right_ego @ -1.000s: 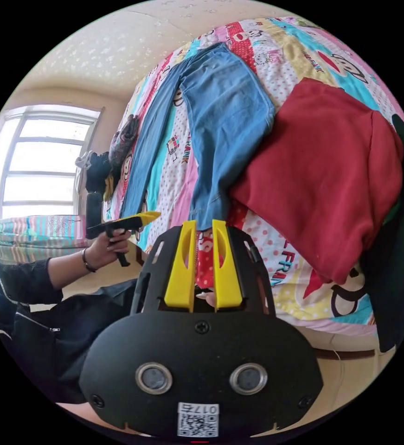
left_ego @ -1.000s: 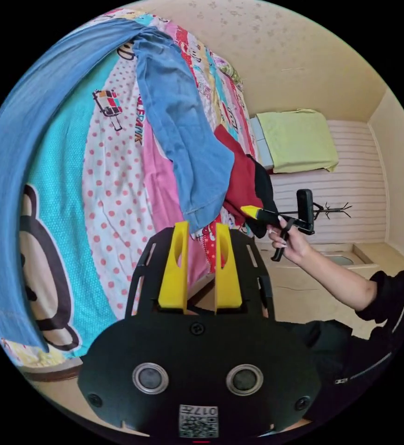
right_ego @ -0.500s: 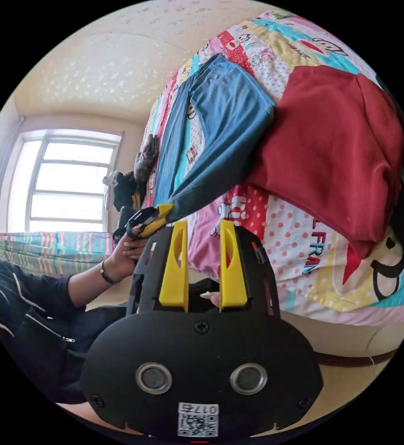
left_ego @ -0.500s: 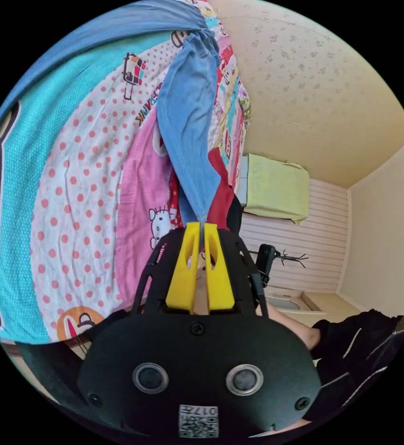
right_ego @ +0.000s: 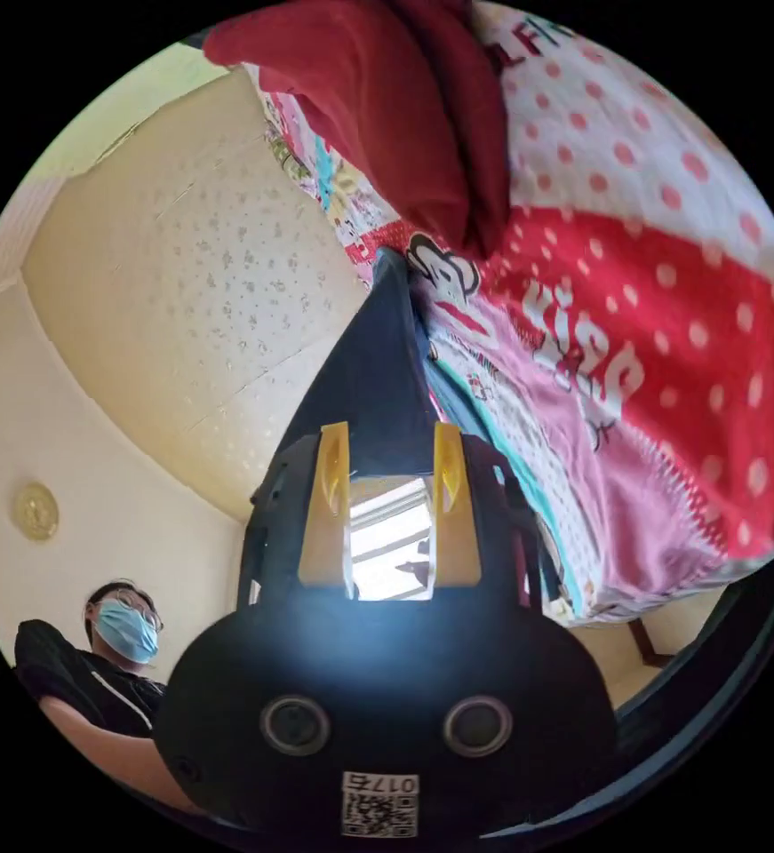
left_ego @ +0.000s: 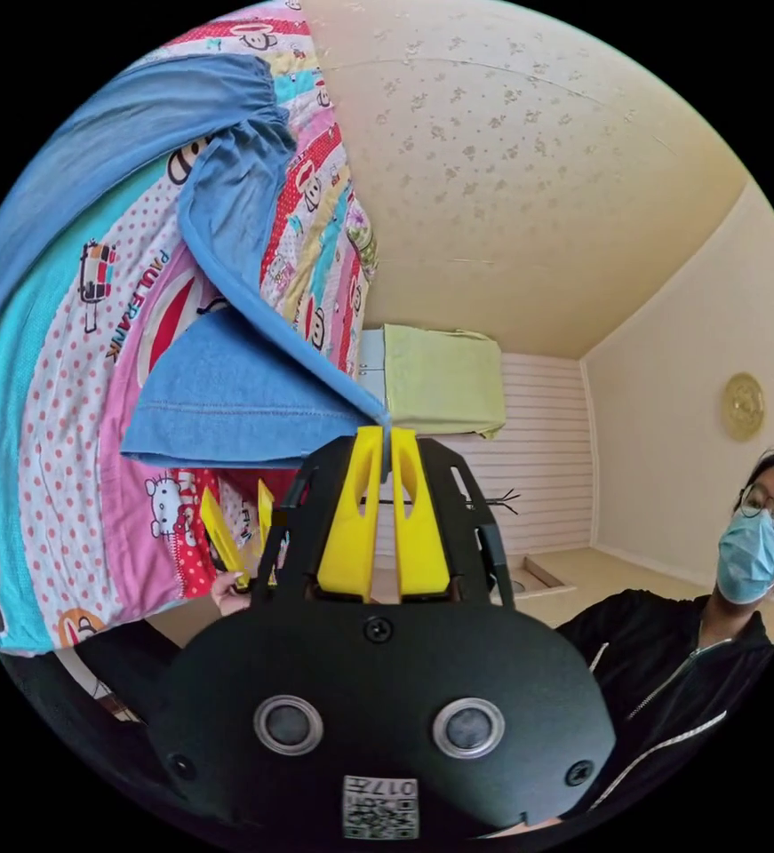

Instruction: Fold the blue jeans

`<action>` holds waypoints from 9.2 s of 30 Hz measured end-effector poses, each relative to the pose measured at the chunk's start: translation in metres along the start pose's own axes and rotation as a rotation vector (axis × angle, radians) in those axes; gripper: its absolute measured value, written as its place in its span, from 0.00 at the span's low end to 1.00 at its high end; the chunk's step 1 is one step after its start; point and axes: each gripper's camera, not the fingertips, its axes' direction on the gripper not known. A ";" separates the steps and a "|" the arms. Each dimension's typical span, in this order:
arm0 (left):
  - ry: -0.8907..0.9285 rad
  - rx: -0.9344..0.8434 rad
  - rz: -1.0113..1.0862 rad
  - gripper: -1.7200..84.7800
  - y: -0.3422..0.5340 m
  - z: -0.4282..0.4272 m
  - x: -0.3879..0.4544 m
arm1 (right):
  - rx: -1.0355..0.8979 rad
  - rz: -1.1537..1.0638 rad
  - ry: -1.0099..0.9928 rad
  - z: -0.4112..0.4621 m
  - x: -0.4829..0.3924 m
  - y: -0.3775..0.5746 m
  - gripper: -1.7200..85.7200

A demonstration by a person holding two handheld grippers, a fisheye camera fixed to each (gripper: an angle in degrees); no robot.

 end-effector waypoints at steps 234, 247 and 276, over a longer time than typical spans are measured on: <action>-0.719 -0.061 0.151 0.12 -0.017 -0.327 0.067 | -0.627 -0.400 0.952 0.114 0.275 -0.021 0.14; -0.614 -0.132 -0.014 0.09 -0.044 -0.306 -0.013 | -0.653 -0.258 0.853 0.152 0.321 -0.024 0.10; -0.696 -0.410 -0.010 0.09 0.109 -0.264 -0.040 | -0.888 -0.153 1.101 0.142 0.287 0.010 0.06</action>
